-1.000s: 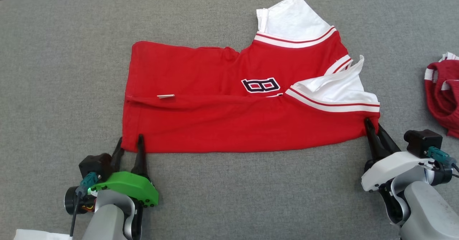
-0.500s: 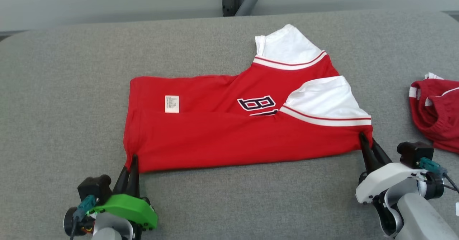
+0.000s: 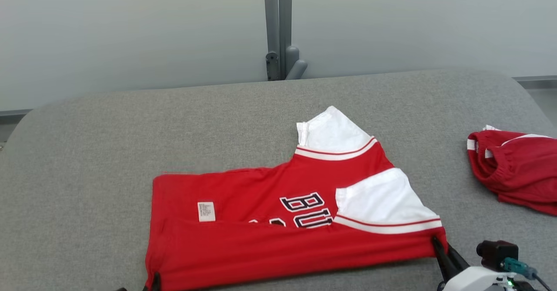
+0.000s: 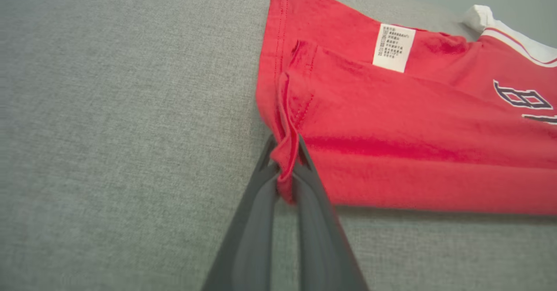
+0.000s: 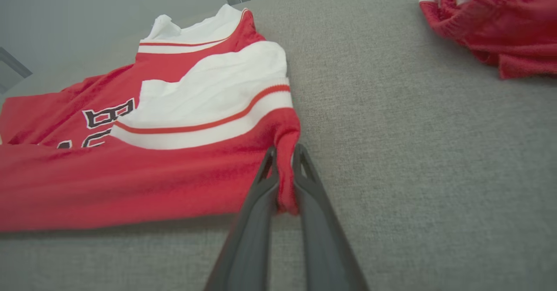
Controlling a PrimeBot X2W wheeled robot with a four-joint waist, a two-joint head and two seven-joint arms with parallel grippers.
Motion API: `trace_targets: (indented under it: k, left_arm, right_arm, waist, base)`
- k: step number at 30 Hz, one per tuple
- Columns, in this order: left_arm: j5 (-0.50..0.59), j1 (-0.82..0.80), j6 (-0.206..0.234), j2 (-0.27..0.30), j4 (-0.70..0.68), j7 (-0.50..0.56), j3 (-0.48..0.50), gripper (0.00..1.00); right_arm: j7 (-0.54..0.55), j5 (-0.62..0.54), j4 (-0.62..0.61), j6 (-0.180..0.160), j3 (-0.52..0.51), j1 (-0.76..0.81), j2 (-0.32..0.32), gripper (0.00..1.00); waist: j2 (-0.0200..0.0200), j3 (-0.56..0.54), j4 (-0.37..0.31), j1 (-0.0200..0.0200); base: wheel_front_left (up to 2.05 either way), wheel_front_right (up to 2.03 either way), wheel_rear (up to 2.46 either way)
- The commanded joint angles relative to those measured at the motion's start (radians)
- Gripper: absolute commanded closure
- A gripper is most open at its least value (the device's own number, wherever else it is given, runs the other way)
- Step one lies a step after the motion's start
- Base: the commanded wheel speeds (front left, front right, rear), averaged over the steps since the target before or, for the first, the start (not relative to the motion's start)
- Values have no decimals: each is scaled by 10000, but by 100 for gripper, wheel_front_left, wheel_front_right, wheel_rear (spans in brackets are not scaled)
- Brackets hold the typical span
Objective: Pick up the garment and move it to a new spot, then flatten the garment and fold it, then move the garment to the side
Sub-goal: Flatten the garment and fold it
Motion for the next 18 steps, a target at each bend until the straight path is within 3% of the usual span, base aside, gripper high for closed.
trace_targets:
  k: [1, 7, 8, 9, 10, 11, 18]
  left_arm:
    - [-85, 288, -16, 81, 16, 3, 108, 100]
    - [-246, 845, 48, 84, 32, 4, -105, 100]
    - [-280, 820, 54, 80, 39, 4, -151, 100]
    - [-259, 763, 110, 81, -13, 4, -185, 64]
    - [-287, 705, 140, 81, -74, 3, -199, 15]
    - [-290, 653, 178, 80, -157, 4, -239, 0]
    - [236, -405, 271, 70, -946, 3, -89, 0]
  right_arm:
    - [-1, 98, -41, -22, 19, 261, -174, 100]
    - [-1, 338, -138, -23, 289, 866, -320, 100]
    - [-1, 245, -140, -23, 278, 841, -350, 70]
    - [-1, 203, -157, -23, 221, 792, -333, 0]
    - [-1, 156, -160, -22, 179, 738, -287, 0]
    - [-1, 83, -224, -20, 119, 643, -276, 0]
    - [-1, -516, -1084, -19, -632, -298, -221, 0]
  waist:
    - [-1, -225, -101, 0]
    - [-1, -68, -119, 0]
    - [-1, -17, -104, 0]
    - [-1, 43, -86, 0]
    - [-1, 109, -67, 0]
    - [-1, 175, -42, 0]
    - [-1, 1116, 120, 0]
  base:
    - [0, 0, 0]
    - [0, 0, 0]
    - [0, 0, 0]
    - [0, 0, 0]
    - [0, 0, 0]
    - [0, 0, 0]
    - [0, 0, 0]
